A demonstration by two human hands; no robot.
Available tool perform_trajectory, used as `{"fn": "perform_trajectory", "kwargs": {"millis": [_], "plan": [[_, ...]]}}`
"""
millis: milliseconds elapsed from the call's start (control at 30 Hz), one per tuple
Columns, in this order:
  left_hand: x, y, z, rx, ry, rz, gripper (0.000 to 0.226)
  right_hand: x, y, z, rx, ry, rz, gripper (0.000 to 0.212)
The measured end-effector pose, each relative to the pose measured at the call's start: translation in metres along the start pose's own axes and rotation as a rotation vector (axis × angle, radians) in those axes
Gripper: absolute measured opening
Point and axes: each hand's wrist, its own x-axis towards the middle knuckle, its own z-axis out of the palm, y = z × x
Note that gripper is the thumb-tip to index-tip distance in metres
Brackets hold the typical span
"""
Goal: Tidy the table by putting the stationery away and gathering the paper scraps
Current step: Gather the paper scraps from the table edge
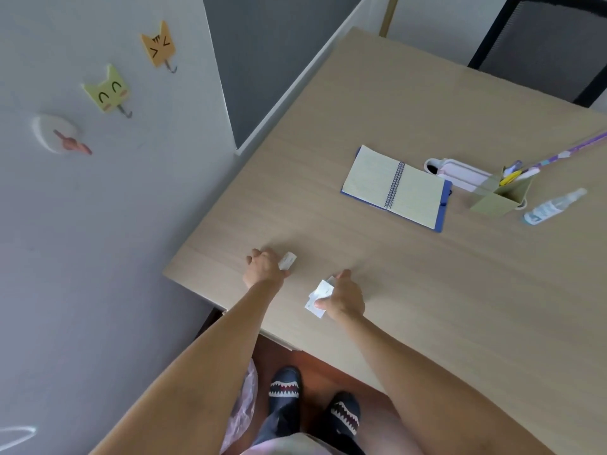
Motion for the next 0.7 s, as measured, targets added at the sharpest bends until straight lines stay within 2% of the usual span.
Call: {"fn": "perform_trajectory", "kwargs": {"millis": [100,200,233,300,367,433,533,633,700], "plan": [[0.001,-0.001,0.002,0.004,-0.022,0.005,0.035,0.004,-0.001,-0.004,-0.061,0.008,0.012,0.072],[-0.003,-0.002,-0.001,0.015,-0.024,0.068,0.035,0.007,0.002,-0.006,-0.033,-0.015,-0.103,0.037],[-0.005,-0.003,-0.002,-0.006,-0.025,0.097,0.034,0.007,0.004,-0.007,-0.014,-0.024,-0.136,0.037],[-0.014,-0.01,-0.004,-0.116,-0.022,0.126,0.031,0.003,0.005,-0.009,0.058,-0.029,-0.184,0.042],[-0.031,-0.025,-0.006,-0.317,0.018,0.102,0.031,-0.003,0.004,-0.011,0.152,-0.046,-0.206,0.034],[-0.053,-0.048,-0.008,-0.483,0.131,0.035,0.031,-0.01,-0.003,-0.008,0.188,-0.112,-0.251,0.028],[-0.092,-0.096,-0.014,-0.607,0.307,-0.137,0.02,-0.024,-0.027,0.012,0.149,-0.255,-0.336,0.004],[-0.13,-0.158,-0.008,-0.708,0.389,-0.343,0.012,-0.05,-0.054,0.053,0.105,-0.361,-0.407,0.02],[-0.155,-0.199,0.005,-0.775,0.385,-0.459,0.02,-0.074,-0.062,0.088,0.08,-0.43,-0.46,0.022]]}}
